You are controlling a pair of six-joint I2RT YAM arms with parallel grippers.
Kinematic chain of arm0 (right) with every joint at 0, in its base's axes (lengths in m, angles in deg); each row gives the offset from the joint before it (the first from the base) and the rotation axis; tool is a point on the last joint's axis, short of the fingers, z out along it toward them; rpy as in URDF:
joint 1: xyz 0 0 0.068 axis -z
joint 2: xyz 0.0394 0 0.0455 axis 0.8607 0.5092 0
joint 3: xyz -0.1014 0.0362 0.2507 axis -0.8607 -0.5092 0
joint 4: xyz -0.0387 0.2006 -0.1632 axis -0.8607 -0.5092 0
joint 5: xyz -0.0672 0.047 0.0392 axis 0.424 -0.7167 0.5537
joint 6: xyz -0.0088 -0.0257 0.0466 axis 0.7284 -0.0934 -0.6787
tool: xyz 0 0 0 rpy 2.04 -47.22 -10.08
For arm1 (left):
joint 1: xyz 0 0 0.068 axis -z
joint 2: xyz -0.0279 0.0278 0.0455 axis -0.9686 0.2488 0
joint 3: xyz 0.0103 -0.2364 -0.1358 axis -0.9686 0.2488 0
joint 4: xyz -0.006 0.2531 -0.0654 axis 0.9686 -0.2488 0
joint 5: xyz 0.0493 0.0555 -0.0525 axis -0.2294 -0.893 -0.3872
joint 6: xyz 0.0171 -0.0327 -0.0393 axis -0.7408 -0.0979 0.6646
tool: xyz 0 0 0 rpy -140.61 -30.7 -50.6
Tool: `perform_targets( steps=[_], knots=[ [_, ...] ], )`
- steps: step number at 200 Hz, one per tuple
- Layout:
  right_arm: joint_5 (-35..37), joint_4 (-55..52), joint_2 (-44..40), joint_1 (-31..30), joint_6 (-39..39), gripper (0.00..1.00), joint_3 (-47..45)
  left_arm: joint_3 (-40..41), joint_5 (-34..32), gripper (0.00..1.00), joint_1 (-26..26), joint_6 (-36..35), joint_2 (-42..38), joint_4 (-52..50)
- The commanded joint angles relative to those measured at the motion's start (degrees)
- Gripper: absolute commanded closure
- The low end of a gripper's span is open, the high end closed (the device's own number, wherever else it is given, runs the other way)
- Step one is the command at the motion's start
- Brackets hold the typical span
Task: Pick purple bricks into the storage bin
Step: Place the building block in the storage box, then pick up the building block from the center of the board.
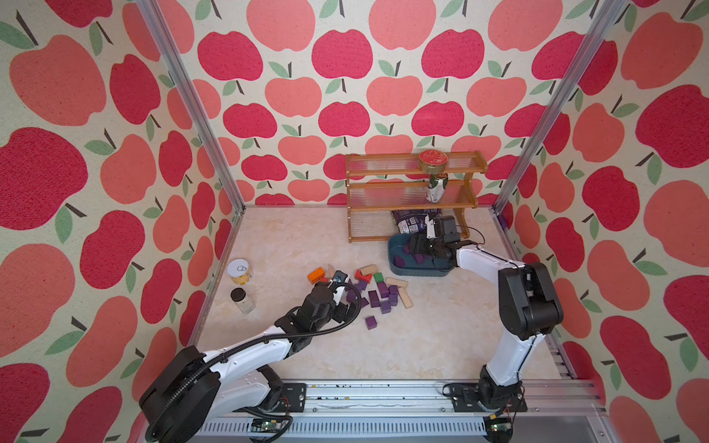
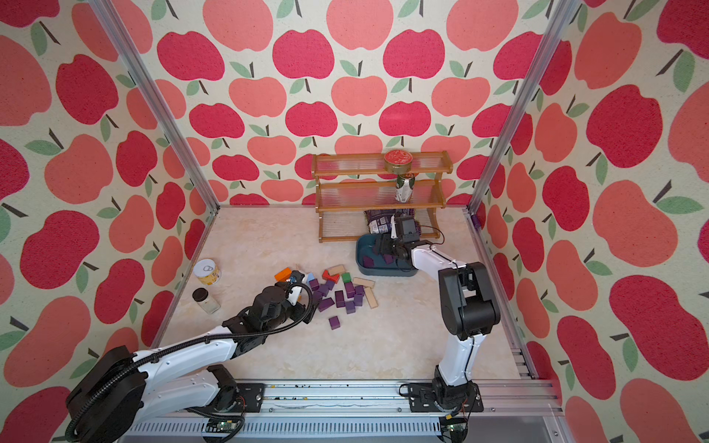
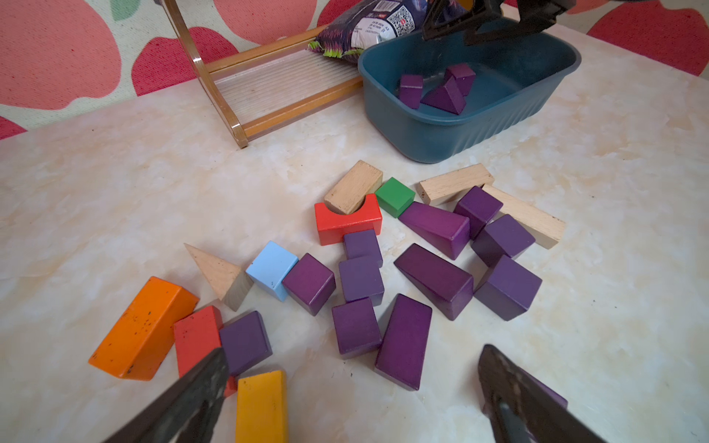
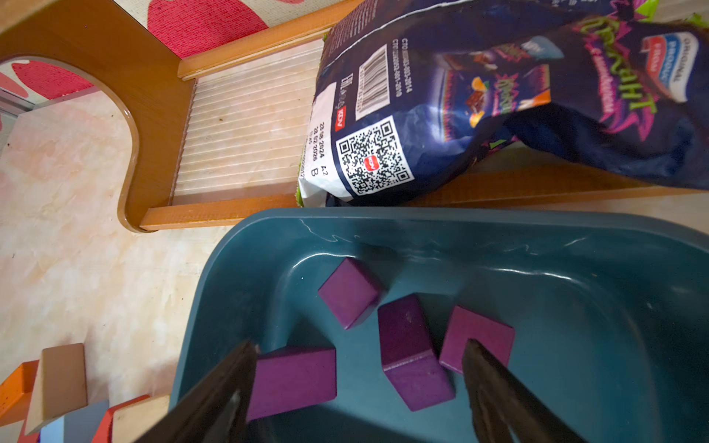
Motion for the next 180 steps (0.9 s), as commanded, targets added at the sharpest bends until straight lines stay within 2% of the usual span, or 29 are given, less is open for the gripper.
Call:
perform_targets(
  steps=[1, 29, 79, 111, 129, 142, 180],
  knots=[
    [-0.4, 1.1, -2.5, -0.2, 0.7, 0.07, -1.8, 1.2, -0.8, 0.01, -0.4, 1.0, -2.3, 1.8],
    [0.5, 2.8, -5.0, -1.2, 2.1, 0.05, -4.6, 1.1, -1.0, 0.01, -0.6, 1.5, -2.3, 1.8],
    [8.8, 4.5, -14.0, -6.8, 8.7, 0.01, -12.3, 2.8, -3.0, 0.01, -0.6, 2.2, -5.3, 3.1],
    [15.8, 5.1, -21.8, -10.9, 12.6, 0.01, -18.7, 4.5, -2.0, 0.01, -2.4, 3.7, -8.2, 4.3],
    [24.0, 6.2, -27.1, -13.8, 14.7, 0.01, -23.3, 4.5, -1.7, 0.01, -3.1, 4.4, -9.1, 3.6],
    [26.7, 6.9, -30.4, -14.9, 17.0, 0.01, -26.3, 4.6, -2.2, 0.01, -3.2, 4.3, -9.9, 3.4],
    [24.4, 4.9, -39.1, -15.1, 19.6, 0.01, -31.7, 6.5, -2.8, 0.01, -3.3, 3.6, -11.0, 4.0]
  ],
)
